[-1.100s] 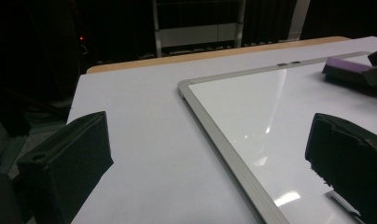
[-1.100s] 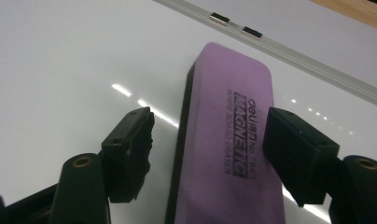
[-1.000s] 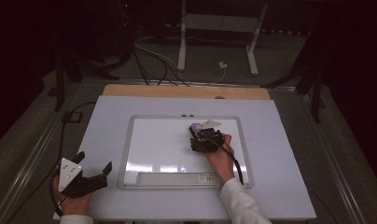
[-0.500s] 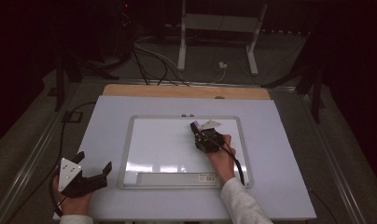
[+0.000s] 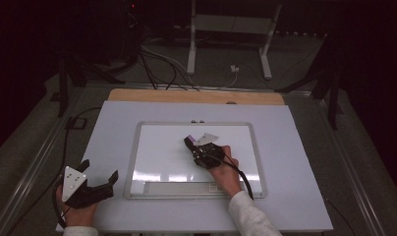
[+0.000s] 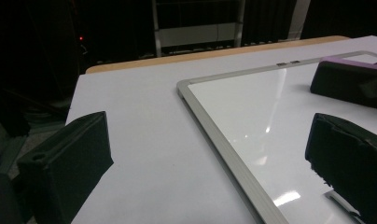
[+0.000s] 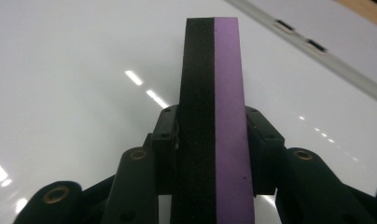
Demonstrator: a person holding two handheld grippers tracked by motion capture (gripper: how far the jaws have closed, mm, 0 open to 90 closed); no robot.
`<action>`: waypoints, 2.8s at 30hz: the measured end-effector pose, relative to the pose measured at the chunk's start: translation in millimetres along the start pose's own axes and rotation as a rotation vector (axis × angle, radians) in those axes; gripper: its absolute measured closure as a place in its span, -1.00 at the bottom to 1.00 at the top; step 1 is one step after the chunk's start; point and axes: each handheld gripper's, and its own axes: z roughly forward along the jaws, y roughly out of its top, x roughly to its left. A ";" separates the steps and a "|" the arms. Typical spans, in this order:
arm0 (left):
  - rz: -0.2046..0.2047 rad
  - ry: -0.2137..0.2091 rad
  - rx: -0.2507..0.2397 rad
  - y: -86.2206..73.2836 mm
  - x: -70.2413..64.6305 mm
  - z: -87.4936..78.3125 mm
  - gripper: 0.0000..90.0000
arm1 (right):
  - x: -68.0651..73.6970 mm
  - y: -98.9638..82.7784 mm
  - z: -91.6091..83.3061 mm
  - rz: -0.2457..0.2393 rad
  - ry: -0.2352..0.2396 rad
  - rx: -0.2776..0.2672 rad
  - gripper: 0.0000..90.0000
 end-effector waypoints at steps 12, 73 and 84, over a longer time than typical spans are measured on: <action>-0.002 0.003 0.000 -0.1 0.9 -0.6 -0.97 | -21.7 -2.6 1.1 0.064 -0.059 0.024 0.41; -0.006 0.005 -0.001 -0.3 0.8 -0.5 -0.97 | -123.6 -46.7 -20.6 0.580 -0.349 0.023 0.40; -0.004 0.006 -0.001 0.0 0.6 -0.7 -0.97 | -120.2 -43.6 -17.1 0.597 -0.380 0.025 0.40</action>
